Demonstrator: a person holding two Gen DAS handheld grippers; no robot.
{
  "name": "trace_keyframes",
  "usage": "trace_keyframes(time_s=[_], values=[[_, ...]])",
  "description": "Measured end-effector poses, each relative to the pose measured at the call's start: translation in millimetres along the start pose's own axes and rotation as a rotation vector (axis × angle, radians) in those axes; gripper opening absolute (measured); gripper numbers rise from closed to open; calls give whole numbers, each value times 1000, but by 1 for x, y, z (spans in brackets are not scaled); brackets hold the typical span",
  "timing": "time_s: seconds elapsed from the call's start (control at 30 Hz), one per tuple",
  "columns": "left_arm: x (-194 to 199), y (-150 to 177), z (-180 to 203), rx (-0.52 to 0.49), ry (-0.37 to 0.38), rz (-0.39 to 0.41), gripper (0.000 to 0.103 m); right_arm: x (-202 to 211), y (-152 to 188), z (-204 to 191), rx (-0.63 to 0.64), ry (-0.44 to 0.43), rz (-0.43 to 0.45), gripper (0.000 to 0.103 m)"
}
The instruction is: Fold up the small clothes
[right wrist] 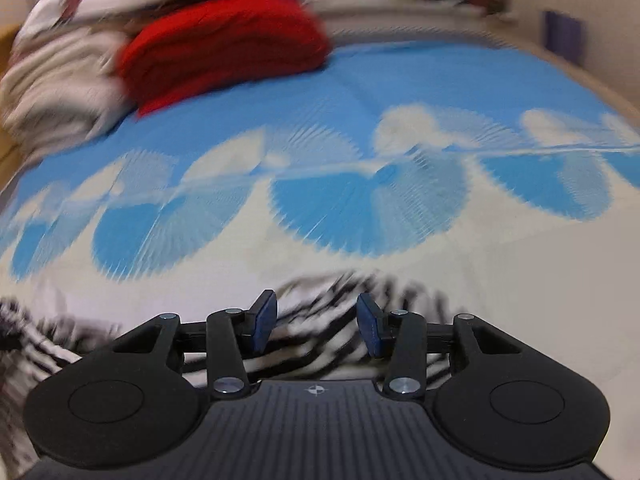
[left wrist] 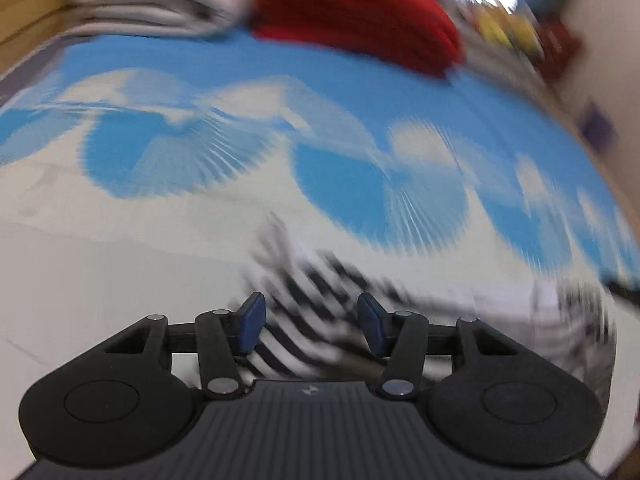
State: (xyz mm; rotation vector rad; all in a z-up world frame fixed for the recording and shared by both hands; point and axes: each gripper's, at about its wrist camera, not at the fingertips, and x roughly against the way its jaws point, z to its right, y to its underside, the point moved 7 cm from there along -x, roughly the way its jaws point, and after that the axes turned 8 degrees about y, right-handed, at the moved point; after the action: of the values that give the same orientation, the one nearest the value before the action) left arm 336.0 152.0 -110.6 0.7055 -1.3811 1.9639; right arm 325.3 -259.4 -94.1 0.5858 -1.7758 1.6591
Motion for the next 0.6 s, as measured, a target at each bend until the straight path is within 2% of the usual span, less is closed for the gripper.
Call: trace_keyframes(time_s=[0.03, 0.1, 0.2, 0.27, 0.33, 0.4, 0.53, 0.6], values=[[6, -9, -9, 54, 3, 48, 57, 4, -7, 7, -34, 34, 46, 46], [13, -19, -20, 117, 29, 85, 57, 17, -22, 25, -117, 59, 135, 46], [11, -21, -23, 137, 101, 15, 60, 26, -30, 44, -175, 63, 175, 46], [10, -15, -18, 79, 116, -67, 61, 24, -27, 46, -180, -5, 128, 47], [12, -10, -12, -18, 116, -107, 66, 19, -21, 39, -141, -87, 58, 48], [15, -5, -4, -109, 133, -132, 82, 17, -11, 25, -58, -158, -12, 51], [9, 19, 9, -291, 119, -214, 84, 15, 12, 1, 126, -221, -125, 56], [-4, 29, 9, -341, 57, -245, 84, 16, 23, -9, 212, -225, -158, 58]])
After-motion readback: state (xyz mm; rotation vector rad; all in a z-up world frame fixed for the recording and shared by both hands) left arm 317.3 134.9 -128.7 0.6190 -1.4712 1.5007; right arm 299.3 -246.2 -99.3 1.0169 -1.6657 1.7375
